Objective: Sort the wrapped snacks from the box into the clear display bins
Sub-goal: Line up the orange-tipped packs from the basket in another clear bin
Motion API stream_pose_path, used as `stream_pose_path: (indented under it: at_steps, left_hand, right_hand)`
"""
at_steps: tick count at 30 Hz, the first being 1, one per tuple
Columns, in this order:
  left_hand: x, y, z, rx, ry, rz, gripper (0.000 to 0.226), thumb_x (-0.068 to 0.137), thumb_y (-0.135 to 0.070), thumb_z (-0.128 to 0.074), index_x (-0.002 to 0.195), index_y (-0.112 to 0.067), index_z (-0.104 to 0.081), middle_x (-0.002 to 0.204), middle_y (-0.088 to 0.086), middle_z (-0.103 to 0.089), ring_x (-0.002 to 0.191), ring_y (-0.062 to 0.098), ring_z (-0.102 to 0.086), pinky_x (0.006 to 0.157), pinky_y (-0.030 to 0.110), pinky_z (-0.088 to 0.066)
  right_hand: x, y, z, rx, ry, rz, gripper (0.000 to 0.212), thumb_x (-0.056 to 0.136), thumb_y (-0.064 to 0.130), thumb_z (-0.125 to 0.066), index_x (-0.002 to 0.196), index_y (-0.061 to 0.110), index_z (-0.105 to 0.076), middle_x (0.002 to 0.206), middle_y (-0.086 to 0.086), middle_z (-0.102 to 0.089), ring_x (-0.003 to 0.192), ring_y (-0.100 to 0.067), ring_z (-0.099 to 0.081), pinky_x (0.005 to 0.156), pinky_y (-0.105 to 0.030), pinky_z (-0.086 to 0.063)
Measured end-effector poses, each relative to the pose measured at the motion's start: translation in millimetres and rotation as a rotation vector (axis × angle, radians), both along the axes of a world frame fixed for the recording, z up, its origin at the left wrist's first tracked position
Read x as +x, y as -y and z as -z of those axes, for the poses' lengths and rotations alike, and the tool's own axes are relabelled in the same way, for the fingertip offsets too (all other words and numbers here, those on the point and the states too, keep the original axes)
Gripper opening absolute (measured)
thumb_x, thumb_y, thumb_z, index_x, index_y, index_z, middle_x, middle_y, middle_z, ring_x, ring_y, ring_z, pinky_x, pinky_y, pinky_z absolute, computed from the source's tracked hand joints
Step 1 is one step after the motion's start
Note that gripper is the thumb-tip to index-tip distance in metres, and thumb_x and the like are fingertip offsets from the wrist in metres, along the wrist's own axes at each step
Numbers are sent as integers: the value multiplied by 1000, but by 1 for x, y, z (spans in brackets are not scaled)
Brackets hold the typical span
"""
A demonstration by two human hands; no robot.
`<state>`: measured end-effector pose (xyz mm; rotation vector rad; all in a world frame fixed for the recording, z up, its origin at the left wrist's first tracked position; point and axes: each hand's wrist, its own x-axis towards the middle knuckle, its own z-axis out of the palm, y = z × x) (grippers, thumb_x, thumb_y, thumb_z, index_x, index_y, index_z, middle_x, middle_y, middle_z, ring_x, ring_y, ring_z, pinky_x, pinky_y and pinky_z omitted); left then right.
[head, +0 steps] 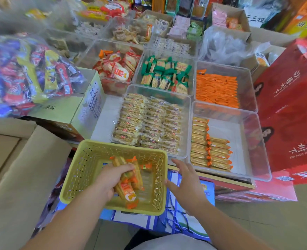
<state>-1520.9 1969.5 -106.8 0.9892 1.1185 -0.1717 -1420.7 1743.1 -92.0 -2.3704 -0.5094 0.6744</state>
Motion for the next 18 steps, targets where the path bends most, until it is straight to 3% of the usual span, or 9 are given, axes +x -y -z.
stream_pose_path:
  at_steps: [2,5,8,10,14,16,18]
  left_hand:
    - [-5,5,-20,-24,116,-98,56,65,-17,-87,115,-8,-65,94,17,-79,79,33,-77,73,50,-62]
    - [-10,25,-48,-106,257,-175,56,60,-16,-87,111,-6,-66,99,20,-78,80,33,-77,63,43,-62]
    - [-11,52,-65,-180,354,-113,45,67,-14,-90,108,-8,-73,108,25,-75,94,42,-75,73,53,-62]
    - [-7,67,-69,-213,369,-122,36,73,-14,-86,107,-11,-73,109,28,-73,93,47,-73,73,62,-59]
    - [8,92,-67,-190,302,-186,43,78,-11,-79,119,-7,-66,107,27,-74,91,46,-74,71,59,-60]
    - [19,108,-63,-128,274,-241,39,84,-5,-76,120,-12,-63,103,23,-76,84,38,-76,63,46,-62]
    - [31,124,-58,-56,239,-307,41,85,-1,-75,119,-19,-60,98,20,-76,74,32,-75,58,38,-60]
  right_hand:
    - [-2,-9,-15,79,51,-4,57,91,50,-67,143,42,-43,137,19,-46,128,-4,-45,102,-28,-44]
    - [-9,-22,-39,301,-180,-60,45,91,54,-65,132,51,-48,119,27,-57,112,2,-57,85,-19,-52]
    - [-14,-28,-54,430,-508,-120,43,91,52,-64,132,44,-55,115,11,-69,106,-10,-68,85,-32,-59]
    - [-13,-25,-57,465,-628,-73,30,97,44,-60,126,38,-61,114,1,-73,103,-20,-72,84,-42,-61]
    - [4,-7,-54,407,-611,-20,18,101,40,-56,113,33,-69,99,-1,-76,85,-23,-73,71,-41,-59]
    - [18,6,-51,377,-587,-19,17,101,42,-56,110,34,-68,90,1,-72,71,-16,-66,64,-33,-56]
    - [34,20,-49,371,-563,-16,16,100,47,-54,112,42,-62,87,4,-65,70,-12,-59,63,-28,-52]
